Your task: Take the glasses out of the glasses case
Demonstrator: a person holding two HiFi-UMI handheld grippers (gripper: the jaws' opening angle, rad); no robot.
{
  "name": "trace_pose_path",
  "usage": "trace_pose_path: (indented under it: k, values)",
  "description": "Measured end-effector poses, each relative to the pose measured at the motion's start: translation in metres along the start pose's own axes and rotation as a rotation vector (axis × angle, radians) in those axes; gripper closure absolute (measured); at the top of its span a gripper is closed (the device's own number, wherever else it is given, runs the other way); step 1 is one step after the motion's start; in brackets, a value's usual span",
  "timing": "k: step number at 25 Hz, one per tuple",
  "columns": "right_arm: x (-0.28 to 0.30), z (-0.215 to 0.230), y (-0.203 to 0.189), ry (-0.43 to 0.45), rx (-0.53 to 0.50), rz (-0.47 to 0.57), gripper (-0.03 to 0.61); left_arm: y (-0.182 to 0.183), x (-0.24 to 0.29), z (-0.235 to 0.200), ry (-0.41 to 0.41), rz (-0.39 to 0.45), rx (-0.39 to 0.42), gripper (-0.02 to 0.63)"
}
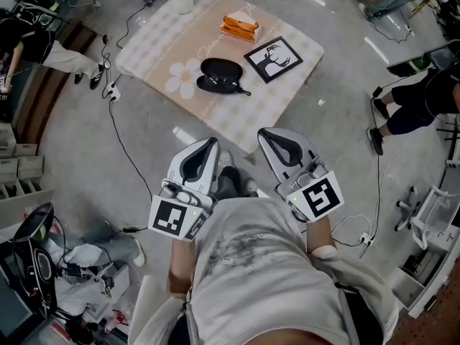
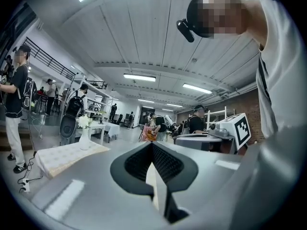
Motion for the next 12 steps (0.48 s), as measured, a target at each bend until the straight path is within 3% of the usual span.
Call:
trace_pose_path:
  k: [12]
  values:
    - [0.062, 0.029, -0.01, -0.012, 0.0, -0.061, 0.561, 0.0, 0.036, -0.062, -0.016, -0.021, -0.037, 0.609]
Point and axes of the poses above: the fingertips, and each gripper's own axes: x forward along the fingers, z to its right, y out of its top, the point moved 2 cm from there along -x, backward along the fingers, and after that the axes turned 10 degrees about z, right-handed, at the moved point
